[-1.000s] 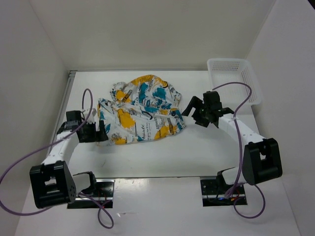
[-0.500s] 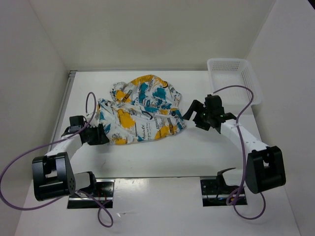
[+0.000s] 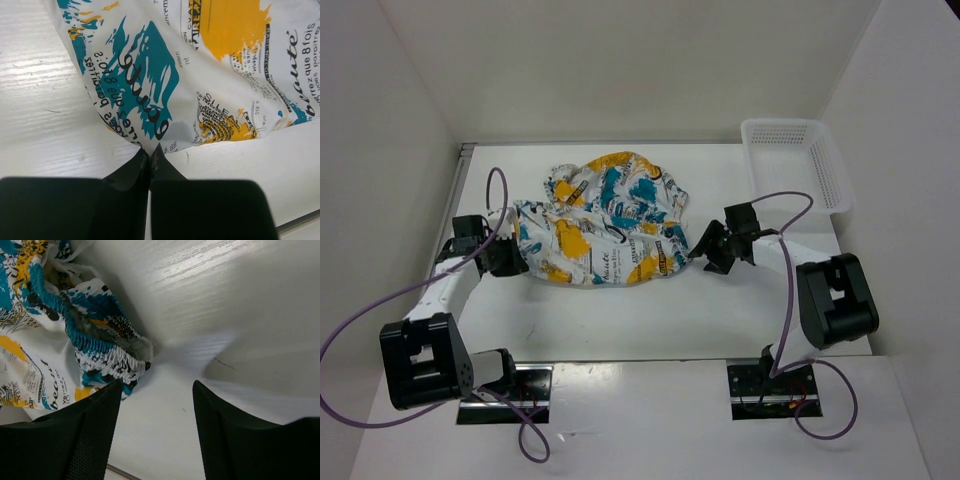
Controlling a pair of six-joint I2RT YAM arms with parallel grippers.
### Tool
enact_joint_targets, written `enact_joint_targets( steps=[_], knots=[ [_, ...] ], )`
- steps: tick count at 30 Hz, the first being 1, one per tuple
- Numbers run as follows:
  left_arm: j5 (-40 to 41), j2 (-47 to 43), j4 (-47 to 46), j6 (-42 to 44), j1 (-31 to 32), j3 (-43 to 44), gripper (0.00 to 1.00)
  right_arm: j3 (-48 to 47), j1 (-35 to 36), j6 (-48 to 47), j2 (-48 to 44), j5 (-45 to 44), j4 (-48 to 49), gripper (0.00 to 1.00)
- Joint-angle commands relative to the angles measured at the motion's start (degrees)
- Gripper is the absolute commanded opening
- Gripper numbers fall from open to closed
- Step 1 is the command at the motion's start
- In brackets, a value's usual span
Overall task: Fold and stack the shorts
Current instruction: Fold the shorts
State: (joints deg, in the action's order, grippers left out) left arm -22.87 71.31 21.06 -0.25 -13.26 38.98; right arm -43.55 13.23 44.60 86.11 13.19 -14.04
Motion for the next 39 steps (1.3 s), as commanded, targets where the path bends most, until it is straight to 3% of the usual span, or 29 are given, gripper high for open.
enact_joint_targets(
  steps=[1,9,13,14,17,23,29,33,39],
  knots=[
    [-2.1,-1.4,1.2,0.3,-0.1,2.6,0.00,-2.9,-0.3,0.7,3.3,2.1,6.6,0.64],
    [-3.1,-2.5,1.2,0.3,-0.1,2.6,0.00,-5.0,0.8,0.7,10.5,5.4,10.2,0.62],
    [-3.7,-3.0,1.2,0.3,-0.1,3.2,0.00,-6.8,0.8,1.3,12.9,6.4,11.5,0.39],
    [-3.7,-3.0,1.7,0.3,-0.1,3.2,0.00,-7.3,0.8,1.3,12.9,6.4,11.5,0.26],
    [-3.7,-3.0,2.4,0.3,-0.1,5.6,0.00,-10.6,1.4,1.3,11.2,4.4,8.4,0.07],
    [-1.8,-2.1,4.4,0.3,-0.1,15.5,0.00,-22.6,1.4,-3.4,5.0,1.8,0.1,0.00],
    [-3.1,0.6,2.2,0.3,-0.1,33.9,0.00,-38.8,1.4,-6.6,2.6,1.8,-5.7,0.00],
    [-7.3,1.6,-1.6,0.3,-0.1,43.8,0.00,-49.9,1.4,-8.6,-0.9,-3.2,-11.2,0.00],
    [-8.6,-0.2,-0.8,0.3,-0.6,54.1,0.00,-54.2,1.4,-8.8,-10.0,-5.3,-14.6,0.00]
  ],
)
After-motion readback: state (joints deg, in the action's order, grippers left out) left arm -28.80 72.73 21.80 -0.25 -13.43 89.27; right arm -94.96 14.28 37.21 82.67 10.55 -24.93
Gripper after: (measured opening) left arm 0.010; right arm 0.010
